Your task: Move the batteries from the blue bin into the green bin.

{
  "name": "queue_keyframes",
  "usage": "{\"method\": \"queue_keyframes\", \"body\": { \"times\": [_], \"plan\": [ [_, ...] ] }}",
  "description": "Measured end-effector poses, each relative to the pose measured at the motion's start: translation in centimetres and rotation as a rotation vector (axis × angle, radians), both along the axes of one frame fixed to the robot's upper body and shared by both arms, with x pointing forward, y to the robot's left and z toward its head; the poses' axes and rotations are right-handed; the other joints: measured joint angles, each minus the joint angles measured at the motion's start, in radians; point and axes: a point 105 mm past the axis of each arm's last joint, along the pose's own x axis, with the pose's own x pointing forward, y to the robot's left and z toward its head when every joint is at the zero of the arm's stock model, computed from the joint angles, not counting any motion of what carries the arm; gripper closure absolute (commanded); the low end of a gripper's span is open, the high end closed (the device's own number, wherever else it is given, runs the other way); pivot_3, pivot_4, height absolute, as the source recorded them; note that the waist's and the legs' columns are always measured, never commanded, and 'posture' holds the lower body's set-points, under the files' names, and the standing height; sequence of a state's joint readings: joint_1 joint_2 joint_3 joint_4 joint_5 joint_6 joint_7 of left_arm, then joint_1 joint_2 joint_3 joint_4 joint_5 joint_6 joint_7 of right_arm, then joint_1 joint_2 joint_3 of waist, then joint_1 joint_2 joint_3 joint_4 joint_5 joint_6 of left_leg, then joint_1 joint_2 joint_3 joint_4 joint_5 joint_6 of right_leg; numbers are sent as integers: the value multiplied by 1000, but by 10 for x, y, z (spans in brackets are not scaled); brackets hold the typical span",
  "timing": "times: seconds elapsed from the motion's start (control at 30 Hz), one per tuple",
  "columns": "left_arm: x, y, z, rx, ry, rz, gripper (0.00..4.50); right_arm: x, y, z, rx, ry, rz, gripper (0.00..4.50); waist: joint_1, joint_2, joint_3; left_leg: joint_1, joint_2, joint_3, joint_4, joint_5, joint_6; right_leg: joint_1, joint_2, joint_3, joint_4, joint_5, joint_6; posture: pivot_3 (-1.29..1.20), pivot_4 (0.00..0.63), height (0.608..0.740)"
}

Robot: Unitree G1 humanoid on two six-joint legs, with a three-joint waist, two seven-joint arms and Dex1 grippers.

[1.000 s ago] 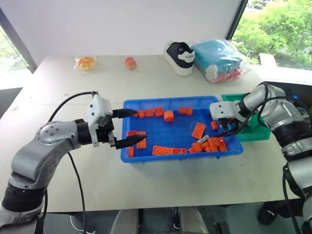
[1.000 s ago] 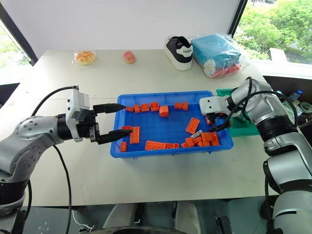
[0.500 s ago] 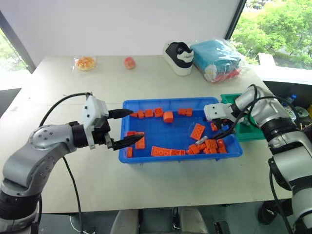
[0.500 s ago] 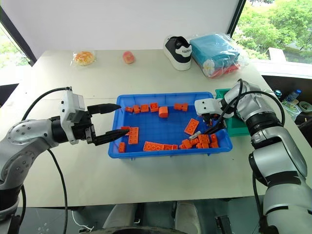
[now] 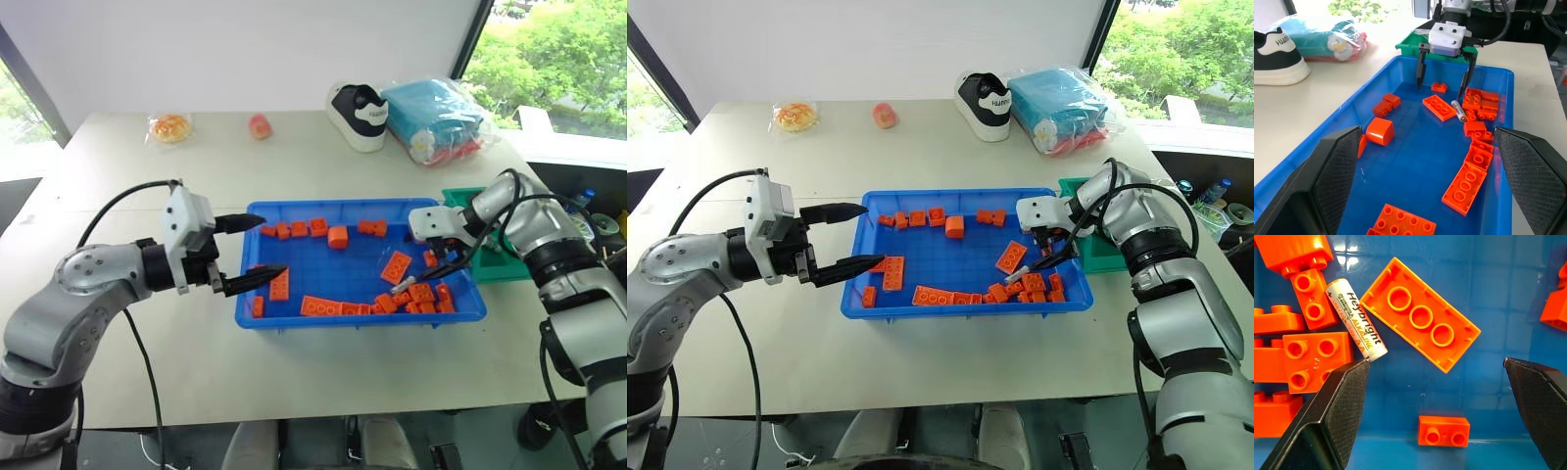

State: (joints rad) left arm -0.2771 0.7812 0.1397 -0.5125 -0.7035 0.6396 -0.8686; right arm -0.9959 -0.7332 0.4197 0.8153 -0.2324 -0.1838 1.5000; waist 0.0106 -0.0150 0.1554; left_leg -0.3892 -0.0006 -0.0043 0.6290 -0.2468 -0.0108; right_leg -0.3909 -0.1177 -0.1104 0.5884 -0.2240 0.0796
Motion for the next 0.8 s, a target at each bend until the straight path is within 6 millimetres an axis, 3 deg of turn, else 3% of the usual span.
{"method": "queue_keyframes", "body": {
  "times": [0.13,0.23,0.43,0.67,0.8],
  "plan": [
    [0,0,0,4,-3,-1,0,5,4,-2,23,-6,-29,10,0,0,0,0,0,0,0,0,0,0,0,0,1,0,0,0,150,707],
    [0,0,0,6,-4,-2,0,8,9,11,58,12,-58,10,0,1,0,0,0,-1,0,0,0,-1,0,0,2,0,0,0,150,707],
    [0,0,0,10,-13,-9,0,-6,25,29,112,88,-45,10,2,1,0,0,0,-2,1,0,0,-1,0,0,3,0,0,0,150,707],
    [0,-1,0,11,-14,-13,0,-32,20,10,105,218,-198,10,2,0,0,0,0,-2,1,0,0,-2,-1,0,4,-2,1,0,150,707],
    [-1,-2,1,12,-15,-16,0,-42,23,12,197,214,-351,10,4,0,0,0,1,-2,1,0,0,-3,-1,0,5,-1,1,0,150,707]
  ]
}}
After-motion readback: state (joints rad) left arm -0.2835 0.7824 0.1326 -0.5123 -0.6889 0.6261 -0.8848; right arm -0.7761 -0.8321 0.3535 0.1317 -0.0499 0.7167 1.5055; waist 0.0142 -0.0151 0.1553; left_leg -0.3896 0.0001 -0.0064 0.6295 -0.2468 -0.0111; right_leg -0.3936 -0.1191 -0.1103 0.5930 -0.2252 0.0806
